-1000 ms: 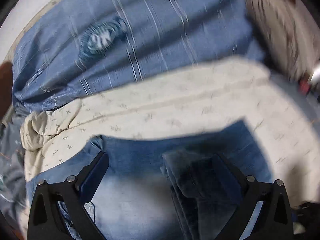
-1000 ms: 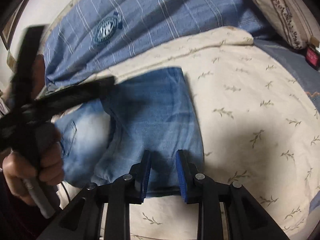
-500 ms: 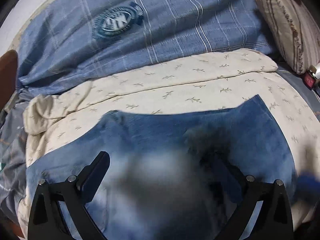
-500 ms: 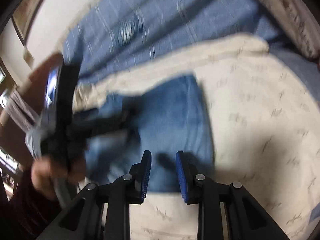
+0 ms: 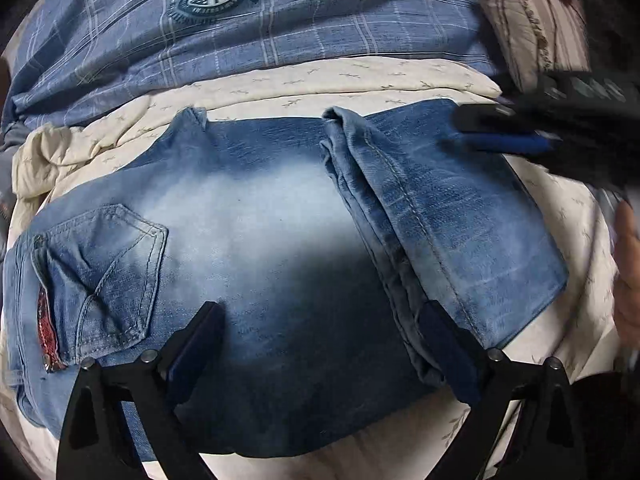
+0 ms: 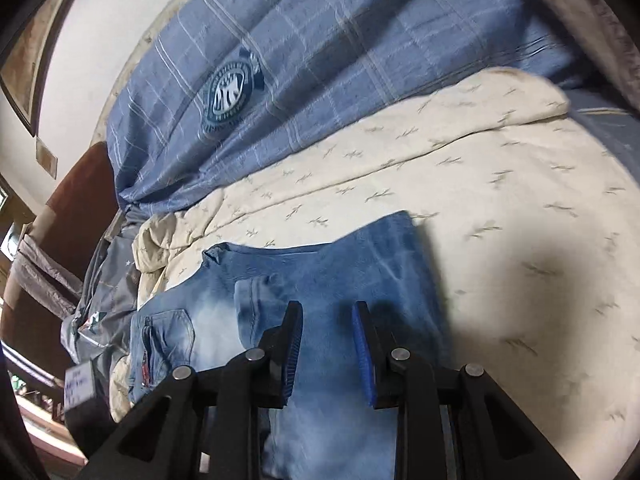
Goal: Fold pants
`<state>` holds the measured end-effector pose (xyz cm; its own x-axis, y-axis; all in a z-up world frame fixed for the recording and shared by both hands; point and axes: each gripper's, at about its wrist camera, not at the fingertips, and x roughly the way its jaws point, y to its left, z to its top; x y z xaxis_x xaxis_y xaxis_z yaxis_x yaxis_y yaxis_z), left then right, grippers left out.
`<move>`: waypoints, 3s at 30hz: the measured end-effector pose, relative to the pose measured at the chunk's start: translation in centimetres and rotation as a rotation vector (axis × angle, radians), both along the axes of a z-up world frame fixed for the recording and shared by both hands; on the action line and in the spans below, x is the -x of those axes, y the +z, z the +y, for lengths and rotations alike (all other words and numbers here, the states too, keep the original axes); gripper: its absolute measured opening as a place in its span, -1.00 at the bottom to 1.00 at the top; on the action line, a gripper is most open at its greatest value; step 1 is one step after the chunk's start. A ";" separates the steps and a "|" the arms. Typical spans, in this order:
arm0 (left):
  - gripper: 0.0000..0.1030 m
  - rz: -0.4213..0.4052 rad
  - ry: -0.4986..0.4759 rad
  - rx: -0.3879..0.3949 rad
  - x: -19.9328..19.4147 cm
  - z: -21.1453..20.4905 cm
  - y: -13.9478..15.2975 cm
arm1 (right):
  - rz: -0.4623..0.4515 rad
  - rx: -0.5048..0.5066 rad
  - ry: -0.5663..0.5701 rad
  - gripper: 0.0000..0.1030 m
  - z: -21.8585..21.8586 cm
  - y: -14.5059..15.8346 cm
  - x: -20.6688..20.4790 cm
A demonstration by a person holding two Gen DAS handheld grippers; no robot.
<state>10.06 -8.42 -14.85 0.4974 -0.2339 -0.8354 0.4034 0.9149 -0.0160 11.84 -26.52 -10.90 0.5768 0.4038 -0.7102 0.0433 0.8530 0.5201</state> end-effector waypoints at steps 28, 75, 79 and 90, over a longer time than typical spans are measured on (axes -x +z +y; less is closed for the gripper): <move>0.90 -0.087 0.015 -0.028 2.2 3.9 1.0 | 0.084 0.057 0.115 -0.43 6.5 -2.4 -4.3; 0.82 0.170 0.480 0.434 -0.7 27.6 -0.9 | 0.000 0.248 0.185 -0.46 16.4 -2.9 3.0; 0.76 0.157 0.476 0.358 -1.0 26.4 -1.1 | -0.010 0.258 0.198 -0.46 16.4 -2.9 3.1; 0.54 0.161 0.483 0.442 -1.3 27.1 -1.6 | 0.003 0.227 0.211 -0.46 16.1 -3.0 3.4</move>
<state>11.32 18.72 -16.45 0.5093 -0.3536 -0.7846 -0.0880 0.8855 -0.4562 8.48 -10.46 -13.95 0.4947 0.3449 -0.7977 -0.1459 0.9378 0.3150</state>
